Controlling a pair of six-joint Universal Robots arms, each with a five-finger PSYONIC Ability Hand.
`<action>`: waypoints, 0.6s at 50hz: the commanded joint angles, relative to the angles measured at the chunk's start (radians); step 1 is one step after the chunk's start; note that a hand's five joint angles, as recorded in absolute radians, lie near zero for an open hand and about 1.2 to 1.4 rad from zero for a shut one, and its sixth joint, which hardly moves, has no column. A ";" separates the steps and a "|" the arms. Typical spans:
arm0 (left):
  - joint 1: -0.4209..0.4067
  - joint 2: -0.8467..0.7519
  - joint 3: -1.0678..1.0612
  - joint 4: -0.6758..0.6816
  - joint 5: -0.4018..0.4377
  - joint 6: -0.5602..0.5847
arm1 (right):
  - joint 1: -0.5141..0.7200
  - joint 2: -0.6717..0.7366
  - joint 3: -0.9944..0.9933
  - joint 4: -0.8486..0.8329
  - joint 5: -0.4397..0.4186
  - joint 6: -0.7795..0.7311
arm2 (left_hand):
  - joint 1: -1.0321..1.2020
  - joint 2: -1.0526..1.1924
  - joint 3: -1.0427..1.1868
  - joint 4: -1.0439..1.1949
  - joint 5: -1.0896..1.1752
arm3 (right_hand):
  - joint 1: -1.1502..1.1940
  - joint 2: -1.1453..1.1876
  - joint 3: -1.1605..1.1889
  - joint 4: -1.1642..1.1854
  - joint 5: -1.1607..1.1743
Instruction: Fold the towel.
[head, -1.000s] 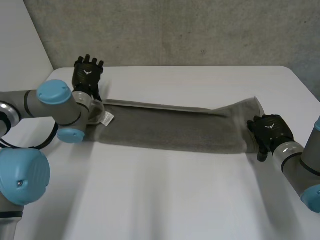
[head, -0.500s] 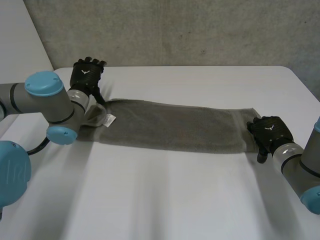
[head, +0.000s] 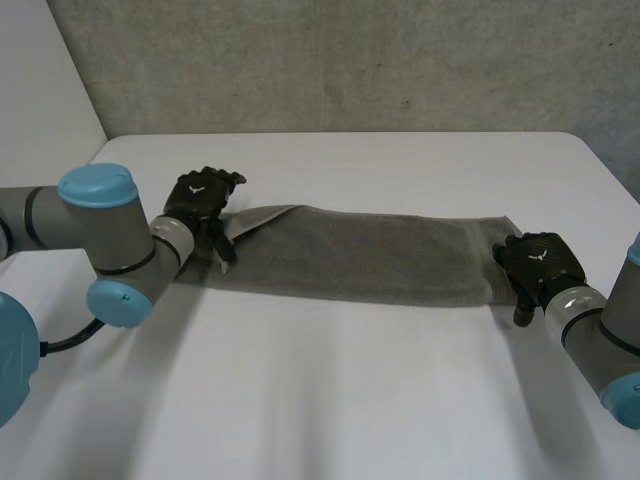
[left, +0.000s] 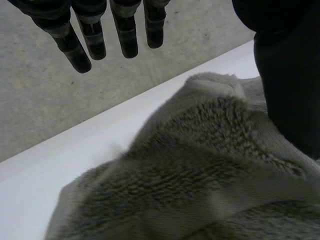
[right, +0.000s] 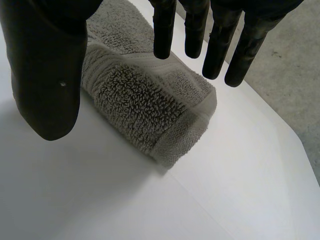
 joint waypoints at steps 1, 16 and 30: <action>-0.022 -0.021 0.007 0.016 -0.001 0.014 | -0.001 0.000 0.001 0.000 0.000 0.000 | -0.077 -0.082 -0.068 -0.085 -0.213 | 0.028 0.060 0.042 0.038 0.005; -0.004 -0.170 0.335 0.091 -0.021 0.375 | -0.009 0.002 0.002 0.002 0.000 0.000 | -0.062 -0.067 -0.053 -0.071 -0.199 | 0.022 0.054 0.036 0.032 -0.001; 0.013 -0.063 0.314 -0.022 -0.052 0.250 | -0.004 0.002 0.004 0.003 -0.001 -0.002 | -0.077 -0.082 -0.068 -0.085 -0.213 | 0.019 0.051 0.033 0.029 -0.004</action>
